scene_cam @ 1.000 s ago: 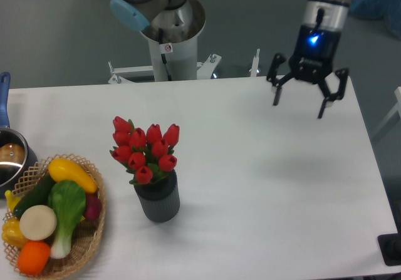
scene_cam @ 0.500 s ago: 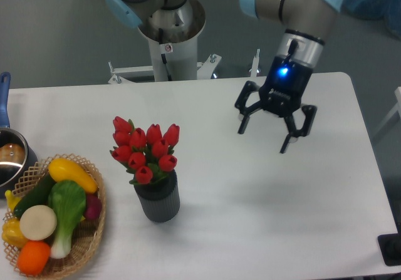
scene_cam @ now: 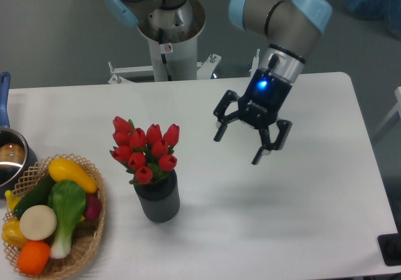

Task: Pick up the flowers from the vase
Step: 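Lower the open gripper around the tulip stems above the black vase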

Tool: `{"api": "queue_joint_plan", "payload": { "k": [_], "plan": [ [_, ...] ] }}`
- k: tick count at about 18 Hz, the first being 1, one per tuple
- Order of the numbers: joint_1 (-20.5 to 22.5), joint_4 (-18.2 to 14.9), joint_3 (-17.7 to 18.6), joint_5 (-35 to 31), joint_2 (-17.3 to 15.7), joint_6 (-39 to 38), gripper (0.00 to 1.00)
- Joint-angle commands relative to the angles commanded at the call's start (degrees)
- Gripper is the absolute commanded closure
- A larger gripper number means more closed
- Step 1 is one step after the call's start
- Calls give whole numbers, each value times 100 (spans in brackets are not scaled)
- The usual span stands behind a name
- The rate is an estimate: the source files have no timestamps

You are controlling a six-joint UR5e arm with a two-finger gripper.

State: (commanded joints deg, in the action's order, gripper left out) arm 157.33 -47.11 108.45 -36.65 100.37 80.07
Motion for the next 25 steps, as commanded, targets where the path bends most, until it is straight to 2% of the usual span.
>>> {"api": "queue_joint_plan", "payload": {
  "k": [4,7,18,25],
  "plan": [
    [-88,17,176,61,9,0,0],
    [-211,0,229,369,18,0,0],
    [-527,9,458,536,44,9,0],
    [-571,9,528,598,44,9,0]
  ]
}}
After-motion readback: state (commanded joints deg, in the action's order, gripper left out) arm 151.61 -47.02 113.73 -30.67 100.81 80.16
